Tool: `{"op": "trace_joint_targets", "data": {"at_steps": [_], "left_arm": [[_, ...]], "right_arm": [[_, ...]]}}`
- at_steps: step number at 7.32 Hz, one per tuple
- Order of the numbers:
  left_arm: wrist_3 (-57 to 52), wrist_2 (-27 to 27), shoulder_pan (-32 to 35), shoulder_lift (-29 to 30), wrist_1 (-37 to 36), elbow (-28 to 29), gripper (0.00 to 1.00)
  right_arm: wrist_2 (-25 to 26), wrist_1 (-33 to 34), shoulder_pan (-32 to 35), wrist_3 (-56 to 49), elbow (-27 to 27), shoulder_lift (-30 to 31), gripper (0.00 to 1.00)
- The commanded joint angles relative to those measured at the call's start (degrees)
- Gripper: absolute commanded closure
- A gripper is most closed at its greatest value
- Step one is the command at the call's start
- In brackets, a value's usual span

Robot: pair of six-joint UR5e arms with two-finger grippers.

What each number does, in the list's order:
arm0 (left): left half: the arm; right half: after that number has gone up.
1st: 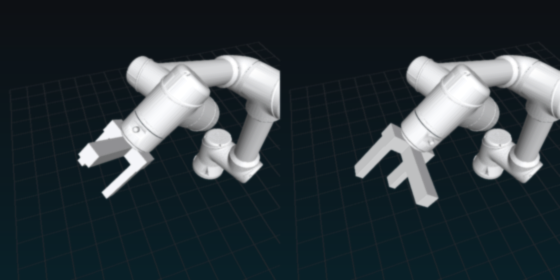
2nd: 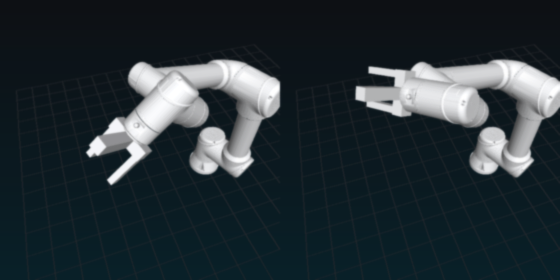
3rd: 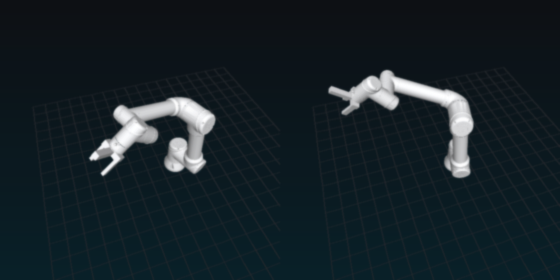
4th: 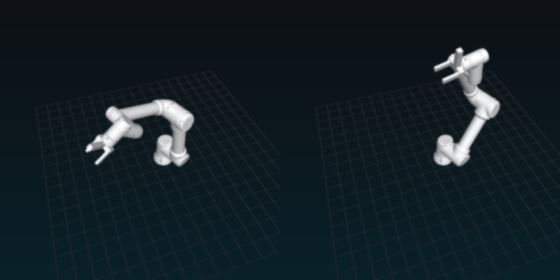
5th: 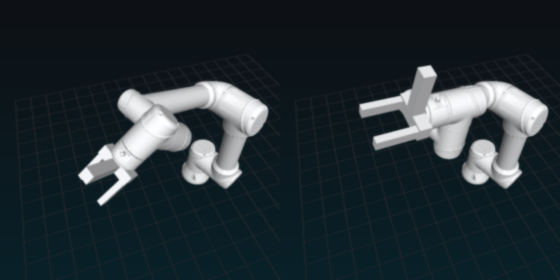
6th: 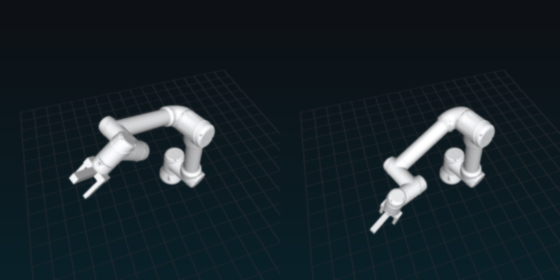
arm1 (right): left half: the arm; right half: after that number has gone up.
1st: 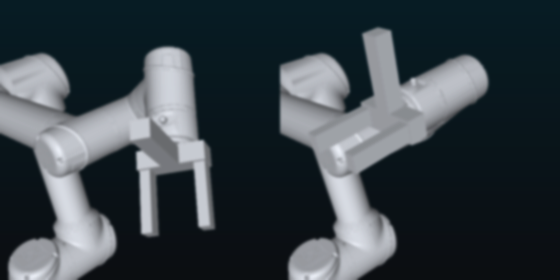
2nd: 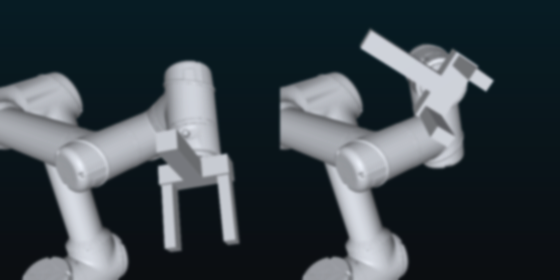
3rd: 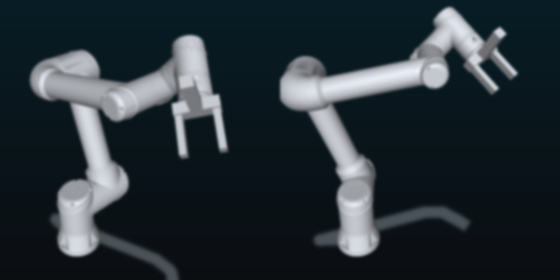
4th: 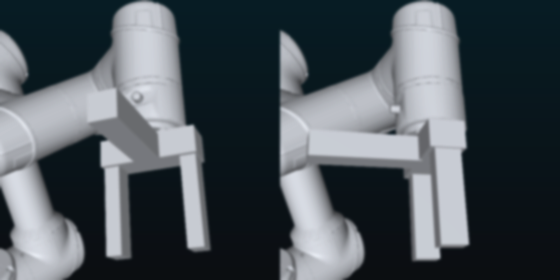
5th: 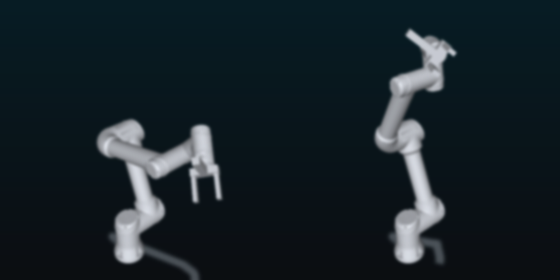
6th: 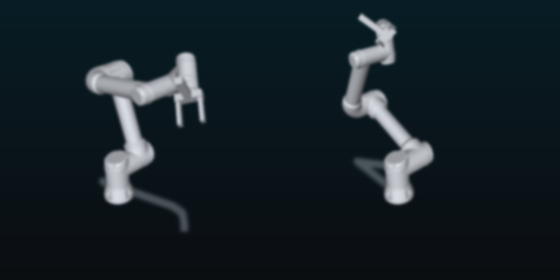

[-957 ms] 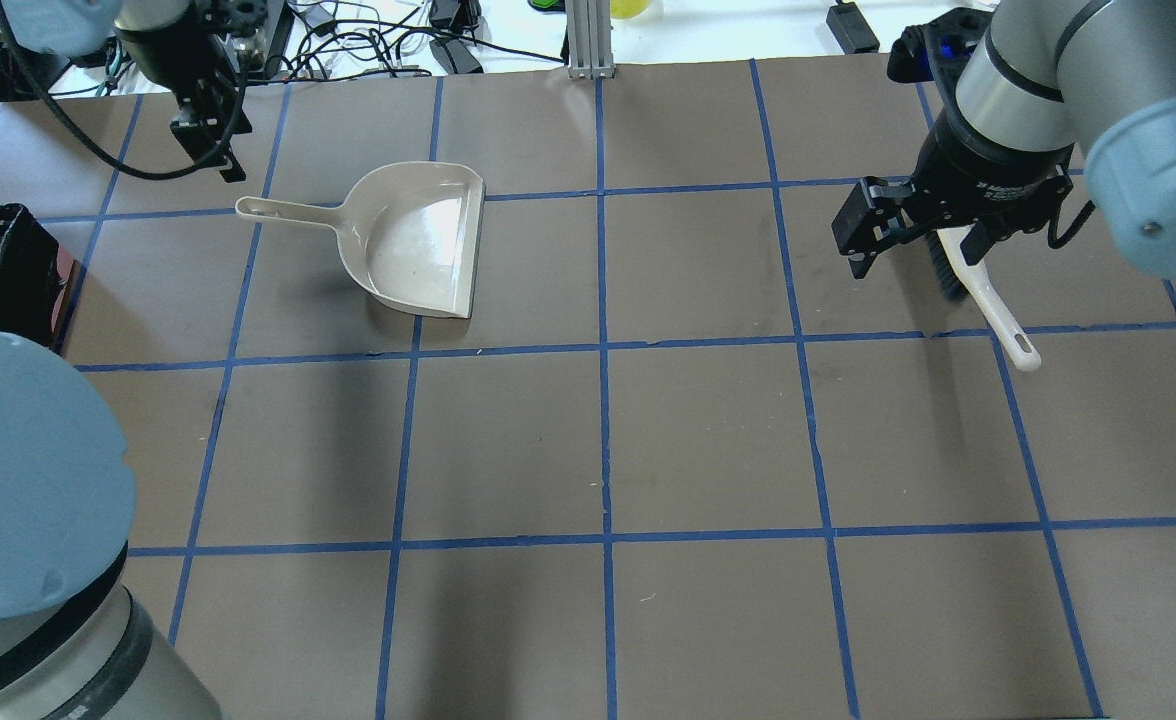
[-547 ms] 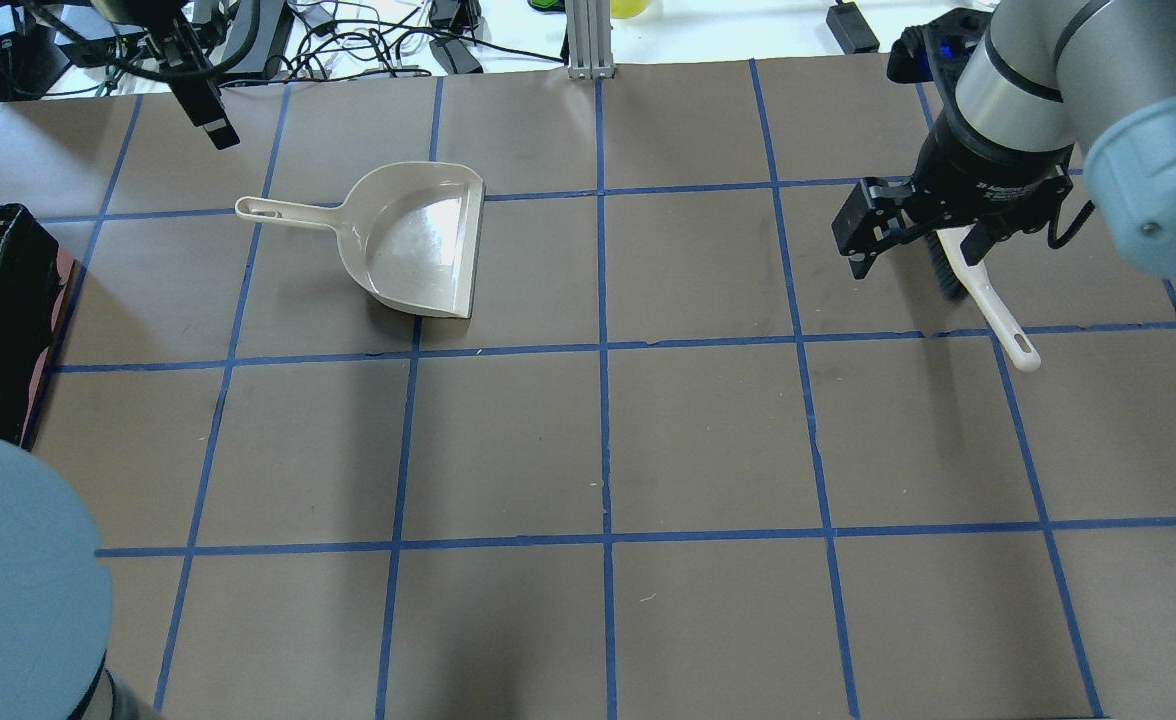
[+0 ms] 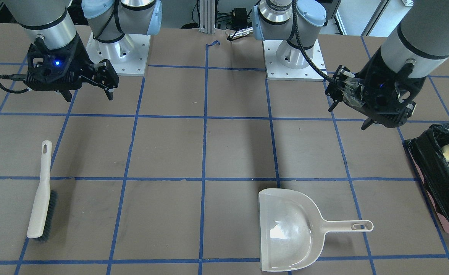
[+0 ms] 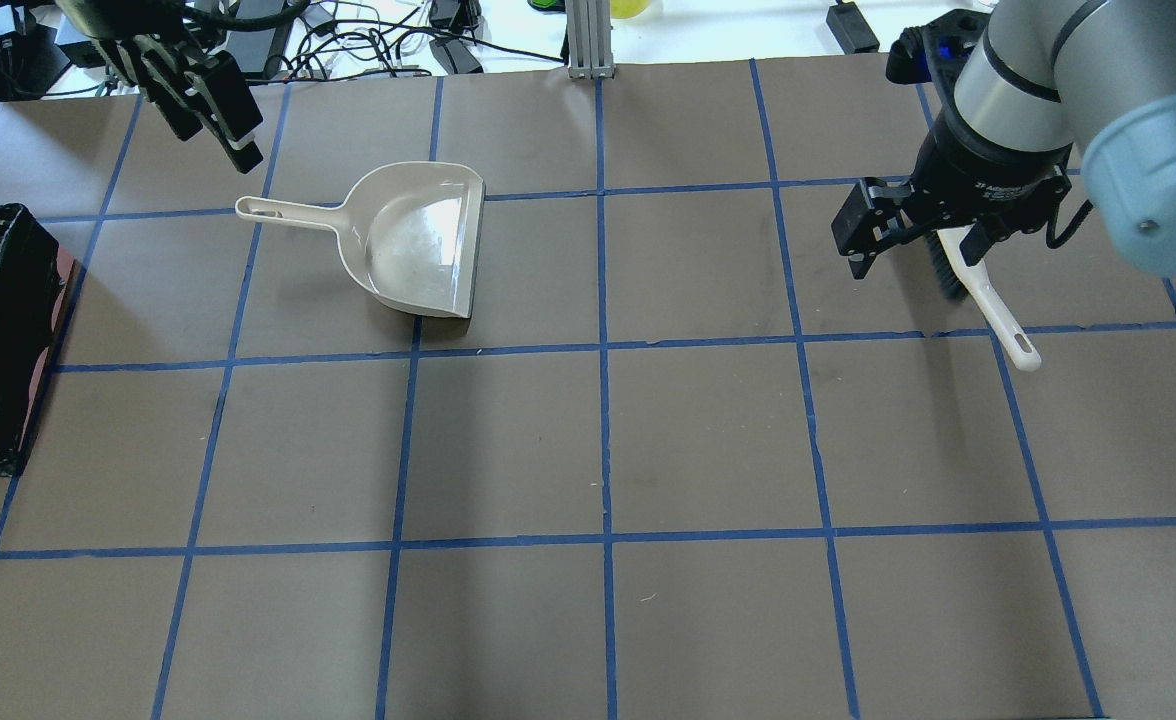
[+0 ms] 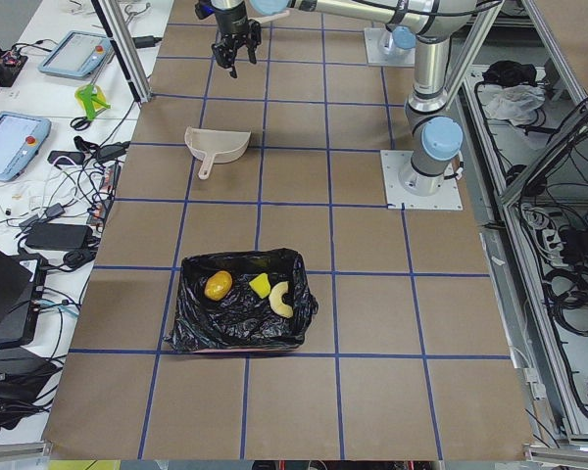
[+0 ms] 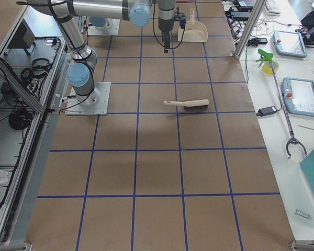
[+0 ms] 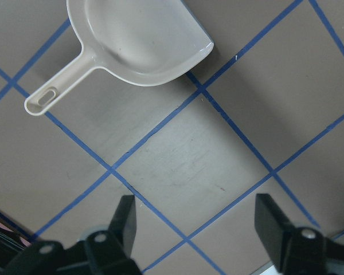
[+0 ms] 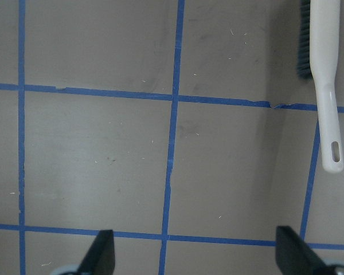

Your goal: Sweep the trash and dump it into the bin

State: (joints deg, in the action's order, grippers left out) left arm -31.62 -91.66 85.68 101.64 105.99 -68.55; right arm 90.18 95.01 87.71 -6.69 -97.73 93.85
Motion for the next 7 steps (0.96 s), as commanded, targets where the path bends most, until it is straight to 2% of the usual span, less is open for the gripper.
{"op": "trace_joint_targets", "data": {"at_steps": [1,3,4,6,7], "left_arm": [[17.77,-0.01,0.19,-5.03,-1.39,-6.3,0.23],[21.75,0.42,0.28,-6.62,-14.16,-12.53,0.2],[22.13,2.6,0.37,-8.37,-14.58,-14.4,0.19],[23.53,2.89,0.37,-9.09,-14.67,-14.68,0.0],[23.54,2.45,0.37,-9.09,-14.59,-14.76,0.0]], "right_arm": [[0.0,0.09,0.0,0.19,0.0,0.02,0.0],[-0.18,0.09,0.0,0.28,0.0,-0.07,0.0],[-0.18,0.09,0.0,0.28,0.0,-0.07,0.0],[-0.26,0.35,0.0,0.02,0.0,-0.07,0.0],[-0.18,0.35,0.0,-0.16,0.0,-0.07,0.0]]}}
